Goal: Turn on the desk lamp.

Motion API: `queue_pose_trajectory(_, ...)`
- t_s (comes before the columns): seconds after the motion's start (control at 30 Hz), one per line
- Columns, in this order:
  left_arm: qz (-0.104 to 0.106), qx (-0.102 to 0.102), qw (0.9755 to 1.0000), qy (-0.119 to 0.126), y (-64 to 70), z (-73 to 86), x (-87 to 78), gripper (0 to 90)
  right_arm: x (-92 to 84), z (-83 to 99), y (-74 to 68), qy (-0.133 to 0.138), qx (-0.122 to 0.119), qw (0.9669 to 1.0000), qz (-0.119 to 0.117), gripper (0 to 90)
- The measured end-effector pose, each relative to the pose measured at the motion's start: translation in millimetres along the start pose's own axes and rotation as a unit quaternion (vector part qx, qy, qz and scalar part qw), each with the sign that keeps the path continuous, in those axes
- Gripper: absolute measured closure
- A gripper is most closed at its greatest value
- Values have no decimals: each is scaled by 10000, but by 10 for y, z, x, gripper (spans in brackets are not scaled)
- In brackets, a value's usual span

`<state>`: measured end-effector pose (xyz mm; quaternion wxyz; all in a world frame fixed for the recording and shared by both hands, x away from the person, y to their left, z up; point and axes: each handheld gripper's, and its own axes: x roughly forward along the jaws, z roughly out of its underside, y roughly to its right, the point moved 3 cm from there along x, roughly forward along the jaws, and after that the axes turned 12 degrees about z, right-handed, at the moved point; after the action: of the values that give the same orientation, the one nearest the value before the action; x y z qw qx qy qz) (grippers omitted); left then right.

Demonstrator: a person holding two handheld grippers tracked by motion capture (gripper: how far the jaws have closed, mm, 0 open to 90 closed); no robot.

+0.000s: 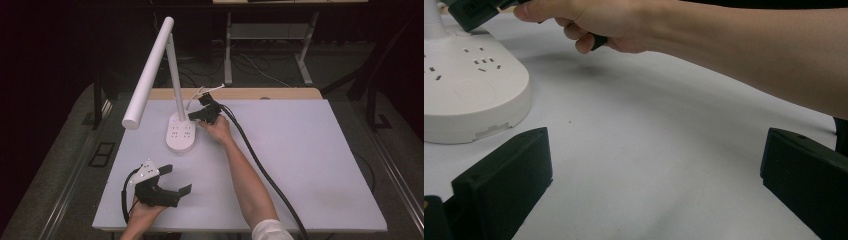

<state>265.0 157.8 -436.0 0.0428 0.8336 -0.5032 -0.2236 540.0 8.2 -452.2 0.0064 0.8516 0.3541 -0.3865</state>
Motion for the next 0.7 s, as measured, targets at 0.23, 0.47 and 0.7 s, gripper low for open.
queue_pose_trajectory(0.23, -2, 9, 10000, 3, -5, -6, 2, 0, 6, 9, -14, 1, 56, 9999, 135, 900)
queue_pose_trajectory(0.47, 52, 9, 10000, -40, -18, -12, 36, 0, -3, 11, -5, -5, 96, 9999, 81, 900)
queue_pose_trajectory(0.7, 37, -16, 10000, 10, -30, -12, 16, 0, -59, 0, -17, 151, 35, 9999, 36, 900)
